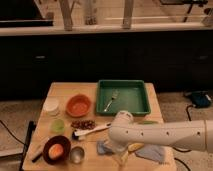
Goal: Place sponge in red bowl
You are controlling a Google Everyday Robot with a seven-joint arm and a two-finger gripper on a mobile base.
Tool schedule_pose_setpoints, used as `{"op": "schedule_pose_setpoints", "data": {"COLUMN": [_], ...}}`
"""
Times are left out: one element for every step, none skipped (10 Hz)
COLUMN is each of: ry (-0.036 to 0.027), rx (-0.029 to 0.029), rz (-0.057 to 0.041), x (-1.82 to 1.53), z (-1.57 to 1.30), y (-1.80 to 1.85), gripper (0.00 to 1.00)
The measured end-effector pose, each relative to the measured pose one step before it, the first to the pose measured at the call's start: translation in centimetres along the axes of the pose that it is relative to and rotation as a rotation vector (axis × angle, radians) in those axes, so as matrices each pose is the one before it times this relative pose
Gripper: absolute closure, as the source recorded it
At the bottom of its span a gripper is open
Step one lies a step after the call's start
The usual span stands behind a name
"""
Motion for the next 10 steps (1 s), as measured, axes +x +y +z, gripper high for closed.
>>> {"op": "schedule_pose_setpoints", "data": {"ry": [0.00037, 0.00262, -0.00138, -0.0009, -0.00059, 0.00008, 0.00023, 0.00255, 0.01221, 0.00878], "rx": [0.00105, 0.00372, 0.00084, -0.00675, -0.00111, -0.00057, -0.0012, 0.00691, 0.03001, 0.05515], "rz": [-0.00026, -0.00183, 0.00183, -0.00113, 0.00104, 0.00027, 0.00007, -0.00009, -0.00398, -0.00015], "x": [0.007, 0.033, 0.002, -0.054, 0.015, 0.007, 0.008, -0.076, -0.144, -0.265], "z": [-0.032, -0.157, -0.197, -0.026, -0.062, -0.039, 0.024, -0.129, -0.434, -1.046], "y": [-0.047, -0.158, -0.066, 0.323, 0.056, 0.02, 0.065, 0.14, 0.137, 0.135], "gripper": [0.39, 0.32, 0.23, 0.2, 0.2, 0.2, 0.2, 0.25, 0.33, 0.44]}}
